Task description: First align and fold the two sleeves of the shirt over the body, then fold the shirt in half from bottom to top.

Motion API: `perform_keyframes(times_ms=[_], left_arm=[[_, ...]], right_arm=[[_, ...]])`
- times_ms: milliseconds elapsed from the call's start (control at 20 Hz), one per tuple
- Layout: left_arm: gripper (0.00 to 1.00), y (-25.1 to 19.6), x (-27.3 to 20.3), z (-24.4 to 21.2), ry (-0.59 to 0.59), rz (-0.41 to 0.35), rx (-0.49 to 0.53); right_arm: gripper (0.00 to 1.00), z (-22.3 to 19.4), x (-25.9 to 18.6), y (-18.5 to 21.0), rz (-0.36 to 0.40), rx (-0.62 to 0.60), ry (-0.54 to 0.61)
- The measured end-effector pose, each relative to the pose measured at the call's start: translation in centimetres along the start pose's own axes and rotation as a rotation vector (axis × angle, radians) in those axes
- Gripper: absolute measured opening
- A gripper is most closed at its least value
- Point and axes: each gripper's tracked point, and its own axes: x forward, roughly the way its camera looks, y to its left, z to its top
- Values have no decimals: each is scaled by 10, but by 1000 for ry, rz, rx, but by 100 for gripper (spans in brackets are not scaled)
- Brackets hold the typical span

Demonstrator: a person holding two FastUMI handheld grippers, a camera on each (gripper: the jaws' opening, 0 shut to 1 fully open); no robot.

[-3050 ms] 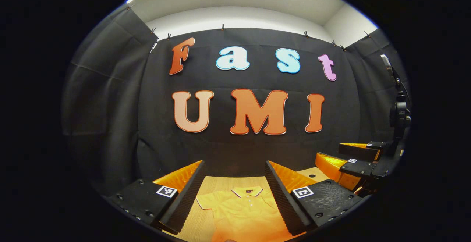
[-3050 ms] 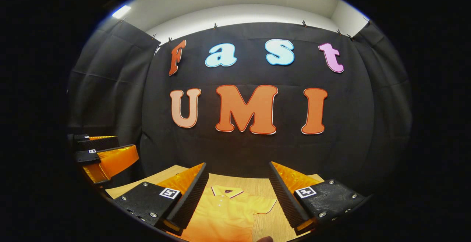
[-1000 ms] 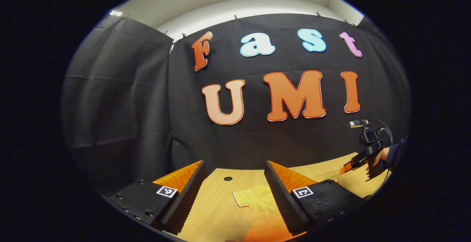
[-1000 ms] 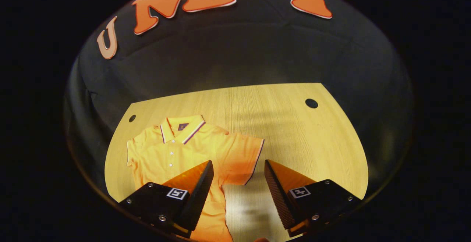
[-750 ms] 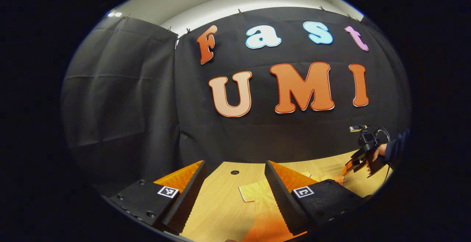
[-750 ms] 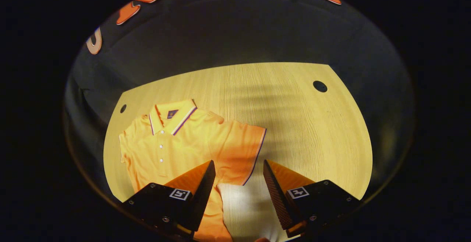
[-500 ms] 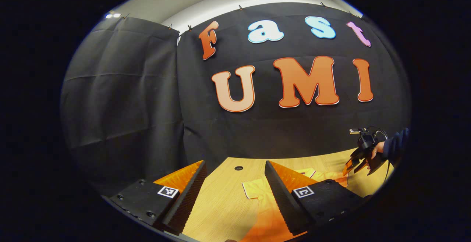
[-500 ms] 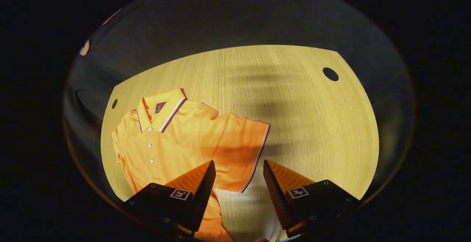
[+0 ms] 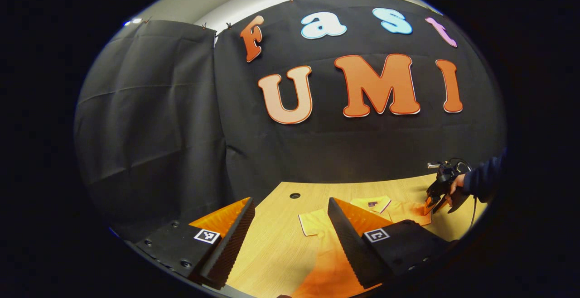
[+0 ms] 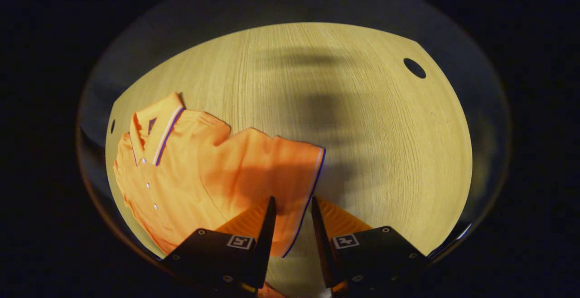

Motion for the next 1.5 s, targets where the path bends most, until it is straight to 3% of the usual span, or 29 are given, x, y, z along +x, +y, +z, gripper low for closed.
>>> perform_keyframes(times_ms=[50, 150, 200, 300, 600, 900, 1050, 1150, 1350, 1400, 1450, 1500], left_arm=[[99, -1, 2, -2, 5, 1, -1], [99, -3, 4, -3, 12, -5, -7], [99, -6, 4, -3, 13, -10, -9], [99, -12, 3, -2, 9, -21, -7], [99, -14, 0, -6, 22, -19, -19], [99, -11, -1, -9, 35, 0, -19], [99, -10, 3, -16, 55, 3, -30], [99, -10, 9, -22, 79, -2, -58], [99, -11, 37, -44, 181, -29, -135], [99, -13, 47, -49, 213, -47, -160], [99, -15, 58, -58, 251, -63, -178], [99, -15, 69, -65, 285, -74, -196]], right_arm=[[47, 1, 4, -1, -16, -17, 3], [32, 6, 4, 0, -9, -22, -9], [20, 8, 2, -1, 1, -14, -9], [9, 1, -2, 13, 93, 28, 37], [9, 29, -40, 37, 178, -17, -84], [8, 28, -62, 87, 247, -113, -93], [9, 26, -70, 117, 327, -115, -83], [19, 24, -72, 129, 375, -118, -76], [39, 27, -80, 123, 368, -128, -110], [49, 30, -85, 119, 369, -129, -129], [45, 32, -93, 115, 372, -126, -151], [67, 35, -100, 111, 373, -116, -177]])
